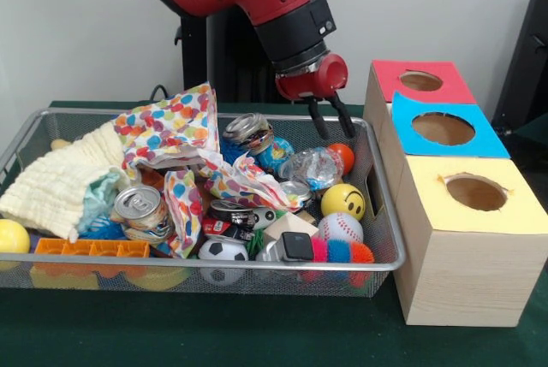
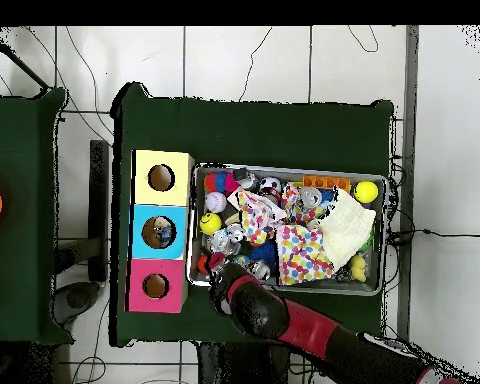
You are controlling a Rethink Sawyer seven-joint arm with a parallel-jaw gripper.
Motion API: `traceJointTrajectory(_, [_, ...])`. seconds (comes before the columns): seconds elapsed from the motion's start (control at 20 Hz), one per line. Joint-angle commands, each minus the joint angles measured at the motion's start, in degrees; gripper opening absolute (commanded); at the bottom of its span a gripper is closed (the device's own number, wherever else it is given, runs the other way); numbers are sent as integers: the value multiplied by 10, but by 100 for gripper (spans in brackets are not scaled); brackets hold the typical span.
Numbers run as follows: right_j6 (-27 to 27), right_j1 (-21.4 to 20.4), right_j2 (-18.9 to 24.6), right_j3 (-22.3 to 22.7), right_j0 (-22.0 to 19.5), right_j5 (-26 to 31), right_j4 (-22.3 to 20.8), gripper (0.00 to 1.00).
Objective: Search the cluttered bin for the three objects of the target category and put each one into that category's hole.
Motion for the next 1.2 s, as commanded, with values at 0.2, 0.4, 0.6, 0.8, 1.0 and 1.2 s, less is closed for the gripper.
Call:
traceJointTrajectory(0.2, [164,47,61,-59,-26,-44,49,100])
traceJointTrajectory(0.4, [168,49,64,-58,-24,-44,59,100])
traceJointTrajectory(0.6, [171,46,61,-59,-13,-57,65,100])
traceJointTrajectory(0.8, [166,37,54,-65,-1,-62,72,100])
traceJointTrajectory(1.0, [166,26,44,-75,15,-58,92,100])
traceJointTrajectory(1.2, [159,-7,7,-74,45,-60,114,100])
